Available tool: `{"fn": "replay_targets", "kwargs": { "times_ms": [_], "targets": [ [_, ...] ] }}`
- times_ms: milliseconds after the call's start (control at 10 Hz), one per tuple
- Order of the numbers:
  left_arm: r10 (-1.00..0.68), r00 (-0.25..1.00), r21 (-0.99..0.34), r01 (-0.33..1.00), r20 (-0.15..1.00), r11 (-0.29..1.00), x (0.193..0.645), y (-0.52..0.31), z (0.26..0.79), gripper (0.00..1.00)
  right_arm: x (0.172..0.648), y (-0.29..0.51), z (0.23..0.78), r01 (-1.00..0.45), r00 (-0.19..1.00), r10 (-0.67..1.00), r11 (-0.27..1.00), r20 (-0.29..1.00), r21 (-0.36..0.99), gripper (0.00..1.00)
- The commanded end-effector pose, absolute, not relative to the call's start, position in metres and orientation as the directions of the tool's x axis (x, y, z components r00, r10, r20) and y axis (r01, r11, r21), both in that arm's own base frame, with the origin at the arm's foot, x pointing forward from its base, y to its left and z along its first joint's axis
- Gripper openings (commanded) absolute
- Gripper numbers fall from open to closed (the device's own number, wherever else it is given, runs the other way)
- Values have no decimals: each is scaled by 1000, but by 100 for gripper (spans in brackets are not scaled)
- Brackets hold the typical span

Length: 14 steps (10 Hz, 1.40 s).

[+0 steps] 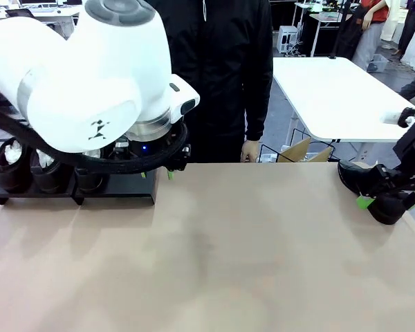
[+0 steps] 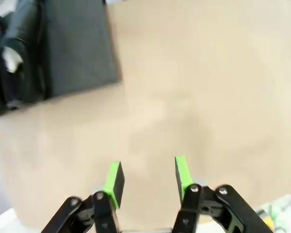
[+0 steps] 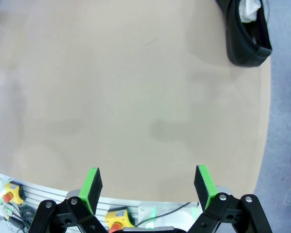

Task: Organize the shoes by placing them on the stand.
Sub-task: Pick up one Shoe and place it in the middle of the table.

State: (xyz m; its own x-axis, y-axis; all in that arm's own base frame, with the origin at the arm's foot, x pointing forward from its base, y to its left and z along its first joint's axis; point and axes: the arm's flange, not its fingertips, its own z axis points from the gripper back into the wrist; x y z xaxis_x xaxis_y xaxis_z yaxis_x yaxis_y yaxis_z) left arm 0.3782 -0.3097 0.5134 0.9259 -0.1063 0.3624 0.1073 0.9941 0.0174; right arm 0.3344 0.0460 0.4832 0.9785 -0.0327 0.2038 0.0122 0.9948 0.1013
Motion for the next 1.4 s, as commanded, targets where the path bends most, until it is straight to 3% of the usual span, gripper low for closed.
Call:
{"fn": "replay_targets", "kwargs": {
  "times_ms": [0, 200, 400, 600, 700, 800, 1000, 1100, 1200, 1300],
  "targets": [
    [-33, 968, -91, 57, 249, 994, 394, -278, 500, 57, 336, 46, 484, 18, 978, -41, 993, 203, 115, 100],
    [38, 973, -110, -13, 226, 994, 403, -261, 479, 57, 334, 46, 483, 12, 978, -33, 995, 204, 101, 100],
    [-41, 965, -80, 64, 258, 995, 392, -288, 497, 57, 362, 64, 485, -125, 969, 140, 989, 203, -82, 100],
    [-41, 965, -80, 64, 258, 995, 392, -288, 497, 57, 425, 41, 485, -51, 970, 103, 972, 219, -230, 100],
    [-41, 965, -80, 64, 258, 995, 392, -288, 497, 57, 451, 33, 483, 0, 971, 47, 981, 233, -195, 100],
    [-41, 965, -80, 64, 258, 995, 392, -288, 497, 57, 382, 57, 482, -99, 973, 125, 986, 196, -136, 100],
    [-41, 965, -80, 64, 258, 995, 392, -288, 497, 57, 382, 57, 482, -99, 973, 125, 986, 196, -136, 100],
    [-41, 965, -80, 64, 258, 995, 392, -288, 497, 57, 416, 44, 478, -87, 974, 120, 982, 193, -170, 100],
    [-41, 965, -80, 64, 258, 995, 392, -288, 497, 57, 425, 46, 475, -172, 952, 232, 945, 200, -279, 100],
    [-41, 965, -80, 64, 258, 995, 392, -288, 497, 57, 452, 26, 470, -166, 967, 217, 936, 137, -310, 100]
  ]
}}
